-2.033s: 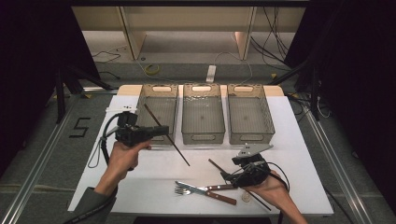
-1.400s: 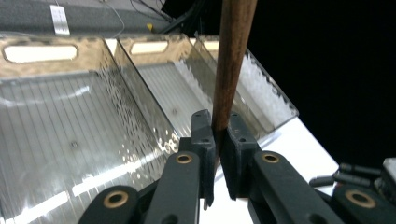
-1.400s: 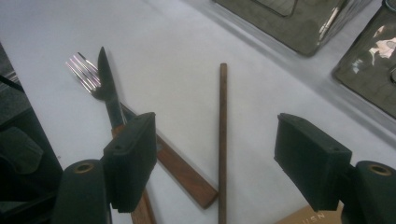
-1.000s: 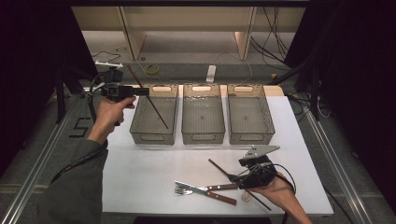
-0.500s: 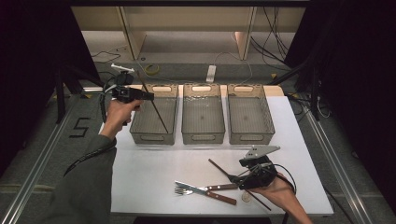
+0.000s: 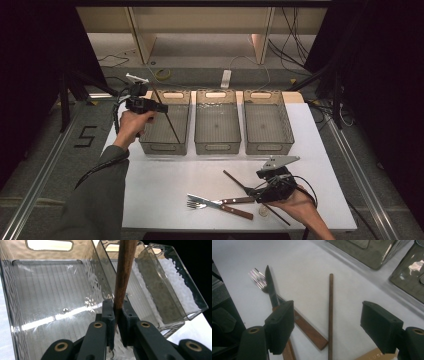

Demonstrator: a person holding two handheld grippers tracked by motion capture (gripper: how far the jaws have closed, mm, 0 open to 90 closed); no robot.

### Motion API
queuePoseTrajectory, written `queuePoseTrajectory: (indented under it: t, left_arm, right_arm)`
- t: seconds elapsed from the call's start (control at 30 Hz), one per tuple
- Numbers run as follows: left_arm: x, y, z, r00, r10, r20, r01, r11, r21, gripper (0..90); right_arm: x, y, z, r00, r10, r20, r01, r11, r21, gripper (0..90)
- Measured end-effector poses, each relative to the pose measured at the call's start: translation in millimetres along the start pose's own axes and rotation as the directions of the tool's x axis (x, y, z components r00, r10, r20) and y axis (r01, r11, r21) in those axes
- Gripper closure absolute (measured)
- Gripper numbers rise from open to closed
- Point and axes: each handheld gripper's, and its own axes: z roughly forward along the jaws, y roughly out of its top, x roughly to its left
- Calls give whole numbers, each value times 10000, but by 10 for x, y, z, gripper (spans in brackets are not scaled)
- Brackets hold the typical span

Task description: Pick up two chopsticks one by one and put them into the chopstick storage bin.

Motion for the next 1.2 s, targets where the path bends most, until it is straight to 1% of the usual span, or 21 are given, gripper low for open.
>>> queuePoseTrajectory:
  t: [0.07, 0.2, 0.27, 0.33, 0.37, 0.4, 0.47, 0.53, 0.6, 0.63, 0.67, 0.73, 0.77, 0.83, 0.87, 0.93, 1.07, 1.13, 1.17, 1.2]
  left_arm:
    - [2, -7, 29, 9999, -13, -112, 14, 10000, 50, 819]
    - [16, -11, 63, 9990, -129, -419, 128, 9999, -29, 744]
    - [6, -13, 80, 9982, -74, -594, 70, 10000, -70, 718]
    - [-10, -16, 110, 9964, 106, -836, -104, 9999, 32, 656]
    - [-10, -20, 121, 9962, 153, -854, -145, 9998, 96, 644]
    - [-8, -24, 127, 9967, 83, -803, -78, 9999, 67, 635]
    - [-14, -31, 131, 9966, 10, -826, -13, 10000, -40, 611]
    - [-31, -37, 126, 9960, 36, -894, -40, 10000, -43, 529]
    - [-59, -43, 97, 9968, 77, -799, -92, 9998, -179, 475]
    - [-80, -49, 74, 9978, 78, -661, -101, 9994, -337, 440]
    - [-106, -54, 47, 9983, 190, -546, -215, 9987, -454, 410]
    - [-173, -67, -8, 9980, 415, -474, -446, 9968, -667, 359]
    - [-207, -80, -42, 9980, 502, -381, -532, 9950, -847, 326]
    - [-275, -133, -118, 9981, 623, 11, -617, 9904, -1238, 285]
    - [-305, -172, -156, 9972, 728, 144, -701, 9877, -1398, 267]
    - [-366, -267, -228, 9938, 1036, 401, -956, 9816, -1652, 233]
    - [-464, -472, -361, 9856, 1607, 523, -1476, 9692, -1972, 202]
    - [-498, -573, -403, 9812, 1817, 656, -1647, 9643, -2072, 194]
    - [-502, -620, -421, 9778, 1956, 752, -1755, 9605, -2160, 187]
    - [-511, -657, -431, 9754, 2024, 869, -1807, 9609, -2097, 187]
  right_arm:
    - [0, 0, -5, 10000, 46, 11, -46, 10000, 0, 279]
    - [-3, 1, -3, 10000, 46, 2, -46, 10000, 10, 278]
    - [-1, -1, -1, 10000, -19, -9, 19, 10000, 32, 278]
    - [-1, 0, 1, 10000, -61, -31, 61, 10000, 24, 278]
    - [0, 2, 1, 10000, -35, -35, 35, 10000, 27, 276]
    - [0, 1, 1, 10000, -27, -47, 27, 10000, 33, 276]
    - [1, 0, -3, 10000, -62, -22, 62, 10000, 21, 276]
    - [-1, 3, -10, 10000, -12, -6, 12, 10000, 4, 276]
    - [-3, 0, -13, 10000, -12, 27, 12, 10000, 16, 276]
    - [-4, 0, -12, 10000, -24, 62, 24, 10000, 36, 276]
    - [-6, 0, -11, 10000, -40, 91, 40, 10000, 61, 276]
    - [-11, -1, -11, 10000, -35, 85, 34, 10000, 86, 276]
    - [-12, -1, -12, 9999, -42, 98, 41, 9999, 119, 276]
    - [-15, -1, -14, 9998, -81, 161, 78, 9997, 222, 277]
    - [-17, 0, -16, 9997, -64, 222, 59, 9997, 233, 278]
    - [-24, -3, -24, 9997, -50, 255, 43, 9996, 278, 285]
    - [-47, -18, -13, 9993, 1, 379, -25, 9980, 628, 319]
    - [-53, -30, 5, 9991, 7, 434, -43, 9965, 834, 333]
    - [-57, -34, 15, 9990, -31, 436, -10, 9956, 937, 336]
    - [-58, -37, 24, 9991, -43, 427, -1, 9948, 1021, 343]
